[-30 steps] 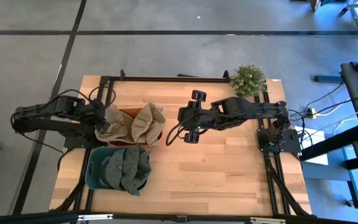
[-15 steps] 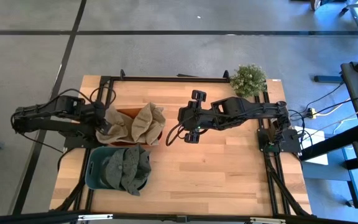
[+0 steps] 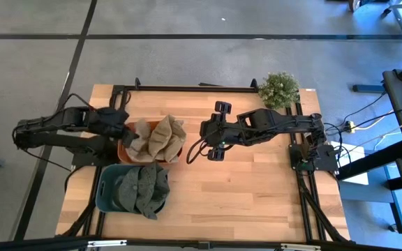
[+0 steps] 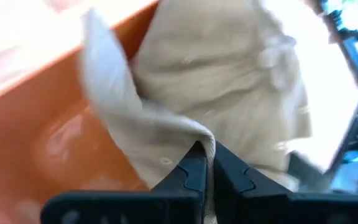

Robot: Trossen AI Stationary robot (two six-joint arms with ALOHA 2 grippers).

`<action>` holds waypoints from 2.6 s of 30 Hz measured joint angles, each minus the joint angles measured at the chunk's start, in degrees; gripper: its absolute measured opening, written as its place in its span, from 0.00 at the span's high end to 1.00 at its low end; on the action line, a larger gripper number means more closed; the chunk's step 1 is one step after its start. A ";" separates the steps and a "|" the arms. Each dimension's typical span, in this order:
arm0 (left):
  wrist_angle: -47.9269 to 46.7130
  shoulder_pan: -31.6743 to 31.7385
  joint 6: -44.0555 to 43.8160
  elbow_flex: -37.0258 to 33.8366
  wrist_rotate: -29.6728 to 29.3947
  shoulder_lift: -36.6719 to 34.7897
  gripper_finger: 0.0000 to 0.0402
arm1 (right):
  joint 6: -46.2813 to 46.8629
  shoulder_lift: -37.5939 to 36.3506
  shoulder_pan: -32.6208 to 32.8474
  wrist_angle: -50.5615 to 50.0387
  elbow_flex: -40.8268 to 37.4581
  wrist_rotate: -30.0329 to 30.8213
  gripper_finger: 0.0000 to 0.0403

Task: Pick & Place hat
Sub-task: Put the brown cap into the orange bin, then return to Home Position

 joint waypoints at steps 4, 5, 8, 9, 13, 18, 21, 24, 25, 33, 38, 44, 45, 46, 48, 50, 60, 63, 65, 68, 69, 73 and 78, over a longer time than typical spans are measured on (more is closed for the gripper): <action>5.02 -0.02 1.91 0.00 -3.94 2.01 0.99 | 0.07 0.00 0.00 0.00 0.00 -0.12 0.56; 5.02 0.00 2.21 0.02 -6.05 2.97 0.99 | 0.08 0.00 0.00 0.00 0.00 -0.12 0.56; 5.61 0.00 4.21 -0.09 -8.85 6.55 0.99 | 0.18 0.00 0.08 -0.01 0.00 -0.17 0.56; 6.25 -0.01 4.16 -0.09 -9.02 7.90 0.99 | 0.29 0.00 0.11 -0.05 0.00 -0.17 0.56; 11.44 -0.02 4.35 -0.11 -8.76 12.78 0.98 | 2.04 0.00 0.11 -0.41 0.00 -0.22 0.56; 18.08 -0.02 5.26 -0.11 -12.31 17.56 0.97 | 3.29 0.00 0.11 -0.57 0.00 -0.24 0.56; 20.59 -0.01 5.65 -0.13 -14.21 19.84 0.96 | 3.21 0.00 0.11 -0.57 0.00 -0.24 0.56; 22.02 -0.02 6.91 -0.13 -14.63 21.70 0.96 | 3.24 0.00 0.11 -0.57 0.00 -0.24 0.56; 22.00 -0.02 7.55 -0.13 -14.50 22.25 0.96 | 3.23 0.00 0.11 -0.57 0.00 -0.22 0.56; 22.07 -0.02 11.49 -0.13 -13.70 24.26 0.92 | 3.10 0.00 0.11 -0.55 0.00 -0.22 0.56; 22.23 0.00 12.65 -0.13 -13.29 23.64 0.83 | 3.08 0.00 0.11 -0.55 0.00 -0.22 0.56; 22.46 0.00 14.46 0.83 -13.09 23.06 0.71 | 3.06 0.00 0.11 -0.52 0.00 -0.17 0.56; 22.45 0.00 15.28 1.44 -12.96 23.06 0.69 | 3.06 0.00 0.11 -0.52 0.00 -0.17 0.56; 22.42 0.00 16.67 2.11 -12.30 22.95 0.68 | 3.06 0.00 0.11 -0.52 0.00 -0.15 0.56; 22.49 0.00 19.61 3.51 -10.71 22.64 0.66 | 3.06 0.00 0.11 -0.50 0.00 -0.15 0.56; 22.74 -0.01 21.74 5.03 -9.11 22.35 0.64 | 3.13 0.00 0.11 -0.50 0.00 -0.13 0.56; 24.74 -1.64 26.20 10.10 -0.83 19.49 0.64 | 12.76 -0.01 1.31 -2.79 -0.62 -4.87 0.56; 30.02 -4.83 31.56 10.10 3.03 17.14 0.64 | 15.59 -0.09 2.86 -2.69 -4.56 -5.03 0.56; 32.88 -7.30 34.13 10.10 5.47 14.65 0.64 | 17.67 -0.47 4.05 -1.55 -8.50 -5.01 0.56; 38.87 -11.26 36.85 7.19 3.43 9.45 0.64 | 18.09 -3.07 5.76 9.01 -17.07 -4.42 0.56; 42.19 -12.73 36.35 4.94 1.62 7.54 0.64 | 17.78 -4.31 6.01 14.89 -20.50 -4.75 0.56; 56.84 -17.27 33.63 -7.05 -4.30 2.11 0.63 | 13.44 -10.00 5.76 42.28 -35.15 -13.49 0.56; 61.81 -20.41 28.95 -15.43 -7.75 -3.00 0.64 | 13.58 -18.24 3.82 61.72 -51.39 -22.58 0.56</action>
